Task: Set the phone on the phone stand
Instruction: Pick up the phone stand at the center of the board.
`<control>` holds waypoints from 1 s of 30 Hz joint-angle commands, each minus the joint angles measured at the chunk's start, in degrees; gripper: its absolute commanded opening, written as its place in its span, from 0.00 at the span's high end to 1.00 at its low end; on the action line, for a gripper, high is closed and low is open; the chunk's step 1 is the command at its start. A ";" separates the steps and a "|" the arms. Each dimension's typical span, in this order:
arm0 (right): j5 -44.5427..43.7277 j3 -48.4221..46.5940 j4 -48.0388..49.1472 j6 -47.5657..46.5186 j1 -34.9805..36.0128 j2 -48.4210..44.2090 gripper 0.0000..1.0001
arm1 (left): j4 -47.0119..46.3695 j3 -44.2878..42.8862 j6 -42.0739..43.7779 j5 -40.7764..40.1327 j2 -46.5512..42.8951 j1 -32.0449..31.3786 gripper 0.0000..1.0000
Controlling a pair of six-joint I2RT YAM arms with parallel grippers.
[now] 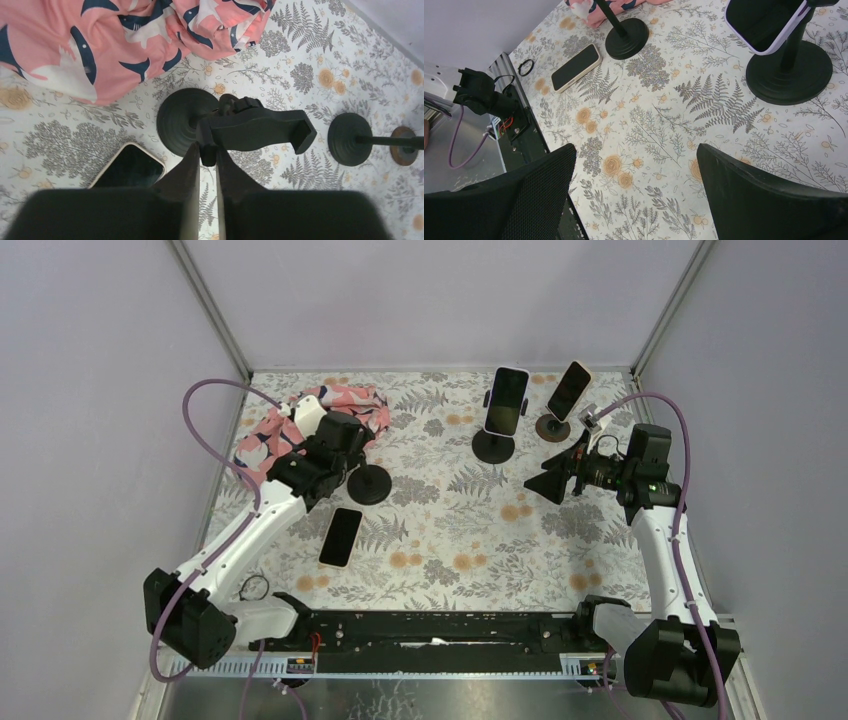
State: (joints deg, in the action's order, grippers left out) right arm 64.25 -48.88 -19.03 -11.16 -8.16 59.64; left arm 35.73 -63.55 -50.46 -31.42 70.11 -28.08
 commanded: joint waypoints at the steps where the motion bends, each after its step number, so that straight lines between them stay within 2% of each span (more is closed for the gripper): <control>1: 1.12 -2.17 -0.49 -0.80 -0.01 -0.84 0.00 | 0.56 -1.30 3.31 -0.21 0.38 -0.23 0.92; 4: 1.22 -2.18 -0.48 -0.80 0.00 -0.92 0.00 | -0.63 -1.39 6.57 3.25 -0.42 -0.38 1.00; 12: 1.50 -2.09 -0.68 -1.14 0.04 -1.13 0.00 | -5.71 -1.18 14.12 17.12 -3.41 -0.99 1.00; 17: 2.83 -2.09 -0.95 -1.65 0.00 -1.36 0.00 | -9.04 -1.69 15.42 21.90 -3.66 -6.68 1.00; 22: 3.79 -2.48 -1.97 -2.73 0.00 -1.75 0.00 | -12.06 -2.92 13.33 18.93 -1.56 -15.04 1.00; 30: 4.35 -3.95 -5.06 -5.14 0.08 -2.24 0.00 | -13.52 -7.64 7.18 6.20 4.74 -27.89 1.00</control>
State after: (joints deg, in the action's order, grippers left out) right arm 67.11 -49.80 -22.11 -14.52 -8.16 58.70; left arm 30.33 -66.72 -38.85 -16.82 73.23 -52.14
